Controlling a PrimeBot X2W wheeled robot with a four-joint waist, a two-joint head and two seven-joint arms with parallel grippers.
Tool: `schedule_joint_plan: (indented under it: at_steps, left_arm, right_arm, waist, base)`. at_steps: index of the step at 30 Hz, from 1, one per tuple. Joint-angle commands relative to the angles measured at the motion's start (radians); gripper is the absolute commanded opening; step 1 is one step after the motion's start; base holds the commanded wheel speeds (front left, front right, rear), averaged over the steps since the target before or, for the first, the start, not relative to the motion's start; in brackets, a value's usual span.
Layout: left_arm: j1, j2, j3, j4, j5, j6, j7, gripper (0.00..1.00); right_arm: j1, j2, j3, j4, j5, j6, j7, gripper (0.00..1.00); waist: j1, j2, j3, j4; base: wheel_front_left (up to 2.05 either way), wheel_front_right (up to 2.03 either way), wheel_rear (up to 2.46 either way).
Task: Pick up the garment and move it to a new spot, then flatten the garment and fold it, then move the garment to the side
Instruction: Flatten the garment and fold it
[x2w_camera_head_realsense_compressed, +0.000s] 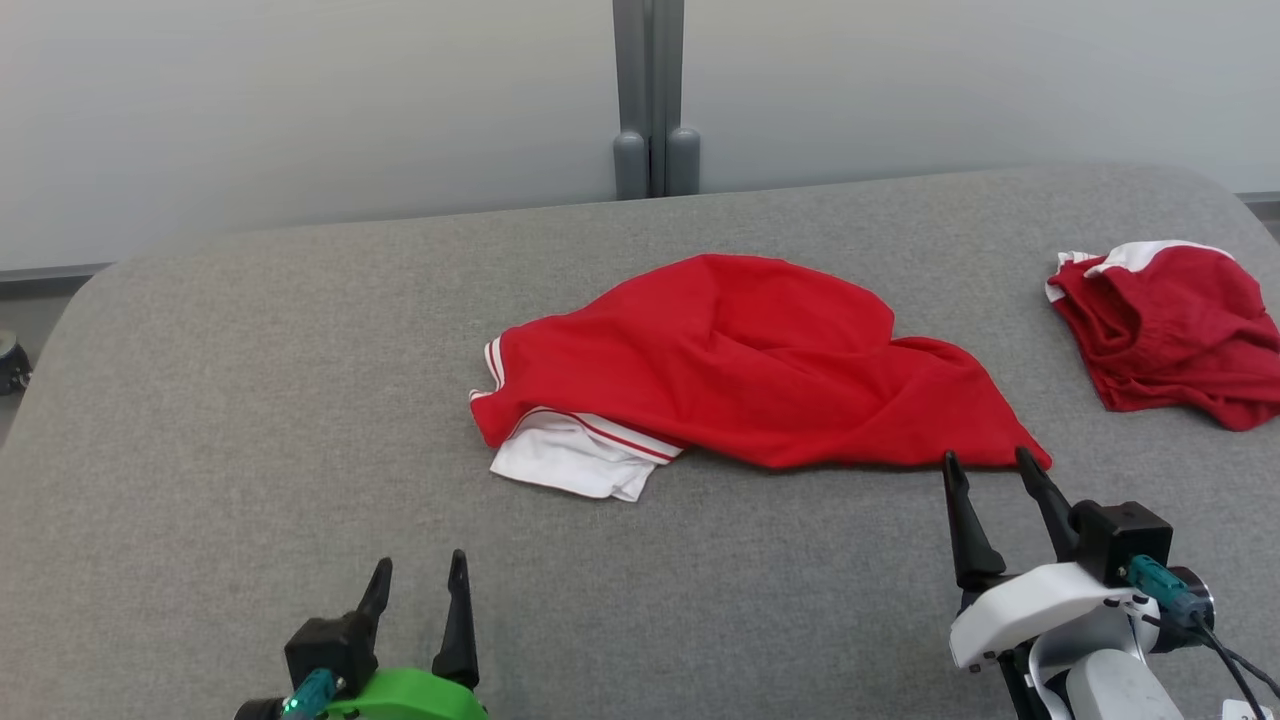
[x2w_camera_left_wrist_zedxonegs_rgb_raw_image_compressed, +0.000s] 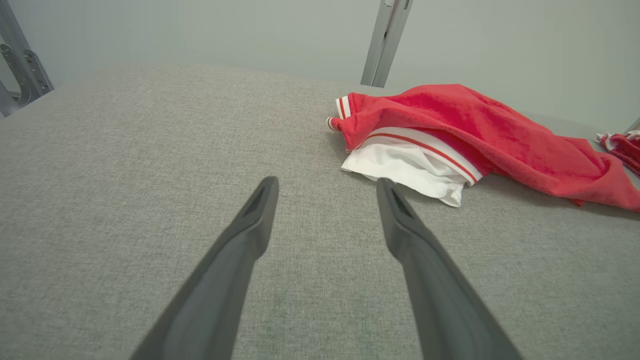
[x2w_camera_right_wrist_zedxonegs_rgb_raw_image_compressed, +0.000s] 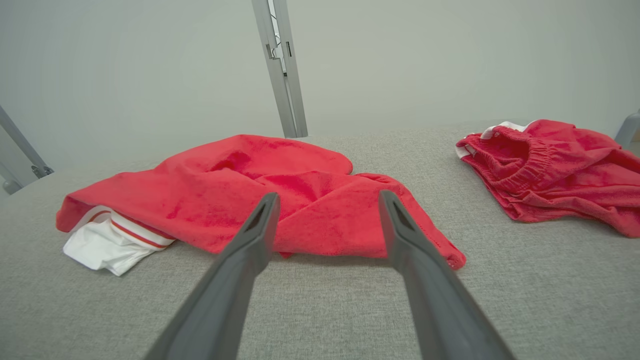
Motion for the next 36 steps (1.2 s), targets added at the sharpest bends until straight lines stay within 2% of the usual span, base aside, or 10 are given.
schedule_joint_plan:
  at_steps: [1, 7, 16, 24, 25, 26, 27, 29, 36]
  left_arm:
    - [-0.039, 0.008, -0.007, 0.011, 0.016, -0.006, 0.011, 1.0]
    - [-0.177, 0.0, -0.034, 0.128, -0.017, -0.032, 0.087, 1.0]
    - [-0.37, 0.005, 0.005, 0.361, -0.073, -0.016, 0.11, 1.0]
    - [-0.443, 0.025, 0.02, 0.489, -0.093, -0.015, 0.143, 1.0]
    - [-0.446, 0.026, 0.017, 0.501, -0.093, -0.018, 0.147, 0.72]
    - [-0.449, 0.027, 0.016, 0.509, -0.095, -0.021, 0.148, 0.48]
    - [-0.453, 0.026, 0.014, 0.515, -0.096, -0.026, 0.147, 0.28]
    - [-0.457, 0.028, 0.006, 0.523, -0.092, -0.03, 0.147, 0.0]
    - [-0.433, 0.024, -0.014, 0.493, -0.092, -0.049, 0.12, 0.0]
  right_arm:
    - [-0.006, -0.003, 0.003, -0.007, -0.001, -0.002, 0.001, 1.0]
    - [-0.04, -0.003, 0.017, -0.01, 0.003, -0.002, -0.001, 1.0]
    - [-0.088, -0.002, 0.016, -0.002, 0.006, -0.002, -0.016, 1.0]
    - [-0.101, -0.002, 0.0, 0.007, 0.012, -0.002, -0.027, 1.0]
    - [-0.102, -0.002, -0.002, 0.008, 0.012, -0.002, -0.027, 1.0]
    - [-0.102, -0.003, -0.005, 0.01, 0.012, -0.002, -0.027, 1.0]
    - [-0.103, -0.003, -0.008, 0.012, 0.012, -0.002, -0.028, 1.0]
    - [-0.104, -0.002, -0.015, 0.017, 0.01, -0.002, -0.03, 1.0]
    - [-0.137, -0.003, -0.082, 0.043, -0.037, -0.002, -0.031, 1.0]
  waist:
    - [0.0, 0.0, 0.016, -0.011]
    - [0.0, 0.0, 0.081, -0.064]
    - [0.0, 0.0, 0.18, -0.173]
    - [0.0, 0.0, 0.206, -0.204]
    - [0.0, 0.0, 0.206, -0.204]
    - [0.0, 0.0, 0.205, -0.203]
    - [0.0, 0.0, 0.204, -0.201]
    - [0.0, 0.0, 0.202, -0.195]
    - [0.0, 0.0, 0.186, -0.156]
  base:
    - [0.0, 0.0, 0.0]
    - [0.0, 0.0, 0.0]
    - [0.0, 0.0, 0.0]
    - [0.0, 0.0, 0.0]
    - [0.0, 0.0, 0.0]
    - [0.0, 0.0, 0.0]
    - [0.0, 0.0, 0.0]
    - [0.0, 0.0, 0.0]
    - [0.0, 0.0, 0.0]
